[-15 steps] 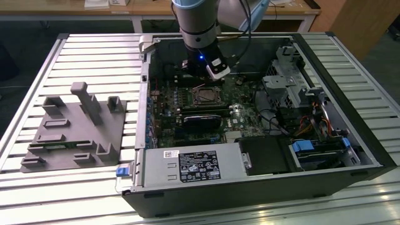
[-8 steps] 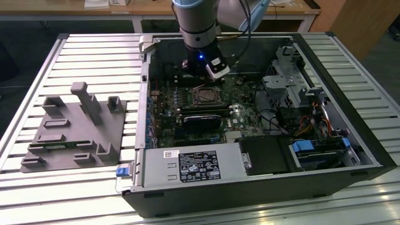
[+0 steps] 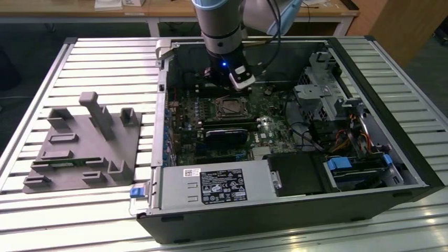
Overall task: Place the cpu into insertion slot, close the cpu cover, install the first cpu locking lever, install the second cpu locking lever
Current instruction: 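Install the first cpu locking lever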
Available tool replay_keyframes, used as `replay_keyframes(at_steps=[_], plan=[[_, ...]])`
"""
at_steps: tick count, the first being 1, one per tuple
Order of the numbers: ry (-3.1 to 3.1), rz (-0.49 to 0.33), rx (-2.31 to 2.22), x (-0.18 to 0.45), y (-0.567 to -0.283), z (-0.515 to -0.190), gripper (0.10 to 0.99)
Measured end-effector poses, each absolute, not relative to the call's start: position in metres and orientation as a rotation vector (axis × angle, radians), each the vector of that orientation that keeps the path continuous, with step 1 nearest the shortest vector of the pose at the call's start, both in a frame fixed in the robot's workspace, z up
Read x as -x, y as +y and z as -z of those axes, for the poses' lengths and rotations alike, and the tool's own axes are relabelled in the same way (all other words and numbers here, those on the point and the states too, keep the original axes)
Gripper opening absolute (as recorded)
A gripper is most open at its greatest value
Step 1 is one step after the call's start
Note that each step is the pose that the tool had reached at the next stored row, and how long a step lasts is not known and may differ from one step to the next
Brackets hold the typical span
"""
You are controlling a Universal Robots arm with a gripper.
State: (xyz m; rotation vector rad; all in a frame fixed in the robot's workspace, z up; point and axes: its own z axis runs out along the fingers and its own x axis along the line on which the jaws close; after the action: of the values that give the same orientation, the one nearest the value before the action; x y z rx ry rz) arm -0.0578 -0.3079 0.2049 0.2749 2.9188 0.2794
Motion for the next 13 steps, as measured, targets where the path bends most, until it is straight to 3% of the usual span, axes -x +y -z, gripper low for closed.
replay_keyframes(at_steps=[13], plan=[[2.909,-0.272,-0.334,0.0578,-0.3009,-0.2015,0.106]])
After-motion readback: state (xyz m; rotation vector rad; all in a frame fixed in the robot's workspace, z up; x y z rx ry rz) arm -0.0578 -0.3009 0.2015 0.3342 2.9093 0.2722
